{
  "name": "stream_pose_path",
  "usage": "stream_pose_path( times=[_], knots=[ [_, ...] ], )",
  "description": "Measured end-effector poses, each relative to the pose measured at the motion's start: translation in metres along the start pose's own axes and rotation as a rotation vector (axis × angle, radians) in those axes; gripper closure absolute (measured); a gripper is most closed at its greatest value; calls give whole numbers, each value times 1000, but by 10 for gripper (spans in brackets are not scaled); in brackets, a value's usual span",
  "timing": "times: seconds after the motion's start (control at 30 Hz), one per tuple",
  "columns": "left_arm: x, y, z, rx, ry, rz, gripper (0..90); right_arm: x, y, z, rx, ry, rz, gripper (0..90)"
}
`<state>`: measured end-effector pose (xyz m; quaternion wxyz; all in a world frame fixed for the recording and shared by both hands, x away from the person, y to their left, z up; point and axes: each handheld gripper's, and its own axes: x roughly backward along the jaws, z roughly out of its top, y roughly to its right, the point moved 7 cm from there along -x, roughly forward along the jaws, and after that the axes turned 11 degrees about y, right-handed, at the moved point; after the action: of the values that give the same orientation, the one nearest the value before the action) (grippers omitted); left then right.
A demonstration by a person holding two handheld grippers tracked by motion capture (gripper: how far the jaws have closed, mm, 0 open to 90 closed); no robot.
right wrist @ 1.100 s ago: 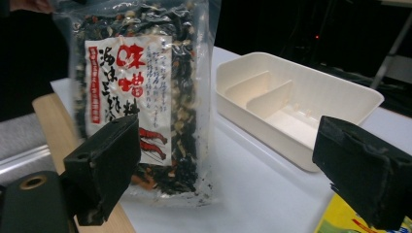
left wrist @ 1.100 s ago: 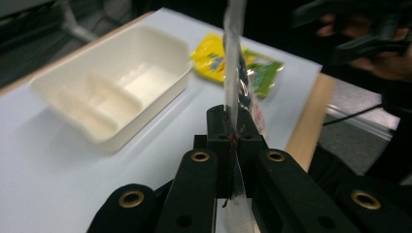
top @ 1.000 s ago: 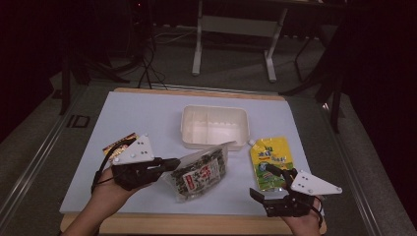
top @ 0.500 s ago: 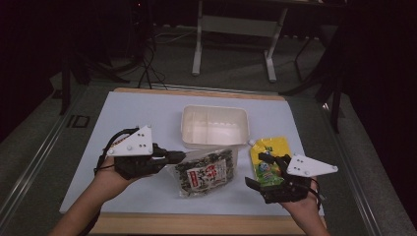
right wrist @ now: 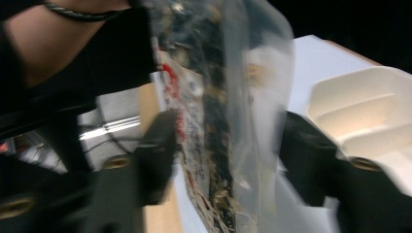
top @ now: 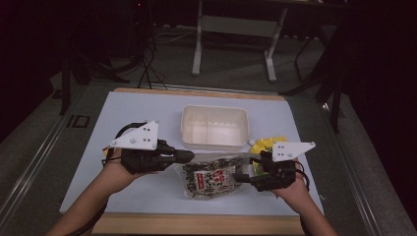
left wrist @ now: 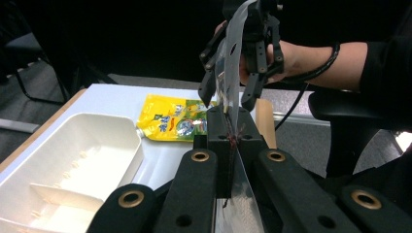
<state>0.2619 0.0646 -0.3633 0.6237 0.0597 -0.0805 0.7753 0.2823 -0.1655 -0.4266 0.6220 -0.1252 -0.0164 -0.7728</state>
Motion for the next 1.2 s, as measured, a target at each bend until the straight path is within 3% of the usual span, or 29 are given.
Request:
stream_pose_path(
  times=[0.03, 0.07, 0.2, 0.27, 0.37, 0.53, 0.67, 0.83, 0.97, 1.2],
  knots=[
    [-1, -1, -1, 2, -4, 1, 893, 0, 0, -2, -9, -25, 47, 592],
    [-1, -2, -1, 7, -7, -2, 893, 0, 0, -2, -9, -25, 47, 592],
    [-4, -5, -4, 25, -13, -4, 893, -4, -5, -10, -10, -73, 137, 633],
    [-6, -6, -6, 19, -20, -4, 893, -5, -5, -10, -9, -75, 142, 654],
    [-7, -6, -8, 31, -21, -4, 892, -6, -8, -13, -30, -82, 183, 756],
    [-5, -11, -11, 60, -6, -18, 887, -6, -12, -13, -28, -93, 200, 769],
    [-2, -10, -9, 56, 4, -10, 819, -5, -14, -9, -29, -93, 190, 771],
    [6, -17, -1, 63, 51, 90, 578, -1, -11, -1, -22, -86, 144, 772],
    [14, -24, -4, 106, 73, 152, 427, 6, -6, 8, -35, -56, 111, 771],
    [25, -31, -11, 169, 129, 210, 253, 17, -3, 28, -25, -12, 77, 772]
  ],
)
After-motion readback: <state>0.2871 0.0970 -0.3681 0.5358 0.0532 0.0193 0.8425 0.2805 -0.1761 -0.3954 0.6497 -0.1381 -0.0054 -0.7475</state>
